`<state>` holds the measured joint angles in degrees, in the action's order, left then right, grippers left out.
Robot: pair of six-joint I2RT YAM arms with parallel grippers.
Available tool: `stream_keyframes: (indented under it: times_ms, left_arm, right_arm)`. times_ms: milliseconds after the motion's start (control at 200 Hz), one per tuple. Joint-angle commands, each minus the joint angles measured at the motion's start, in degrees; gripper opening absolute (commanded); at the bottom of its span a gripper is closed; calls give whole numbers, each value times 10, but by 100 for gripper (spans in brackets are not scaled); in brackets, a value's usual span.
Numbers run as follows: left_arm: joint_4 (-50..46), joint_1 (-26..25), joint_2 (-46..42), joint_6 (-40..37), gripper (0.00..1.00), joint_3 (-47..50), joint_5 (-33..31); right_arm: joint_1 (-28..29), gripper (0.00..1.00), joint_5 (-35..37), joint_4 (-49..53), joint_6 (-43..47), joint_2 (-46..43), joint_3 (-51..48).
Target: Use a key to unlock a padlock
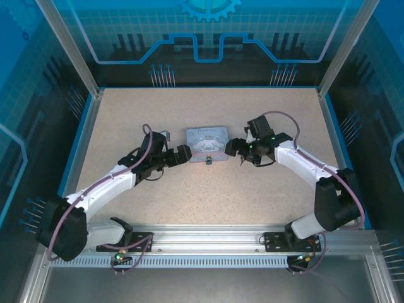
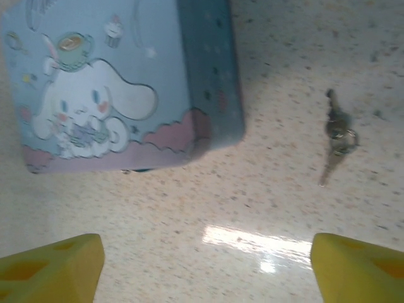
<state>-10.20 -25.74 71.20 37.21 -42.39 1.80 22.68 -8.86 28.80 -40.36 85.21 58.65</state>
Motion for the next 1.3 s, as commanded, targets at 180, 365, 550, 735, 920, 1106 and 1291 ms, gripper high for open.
stream_keyframes:
  times_ms: [180,365,550,735,920,1106,1291]
  left_arm:
    - [39,-17,31,29,99,-26,23]
    - [36,-21,27,29,99,-30,21]
    - [34,-23,23,30,99,-27,20]
    - [33,-26,20,28,99,-26,21]
    - [39,-26,16,28,99,-23,19]
    - [42,-26,20,23,99,-24,18]
    - [43,-26,23,20,99,-23,20]
  right_arm:
    - [-1,54,126,129,107,26,44]
    - [2,44,128,114,107,60,46]
    - [5,45,123,108,101,115,73]
    - [11,43,141,128,101,179,120]
    - [16,40,160,139,97,217,142]
    - [26,38,169,145,98,243,159]
    - [39,35,192,157,95,262,170]
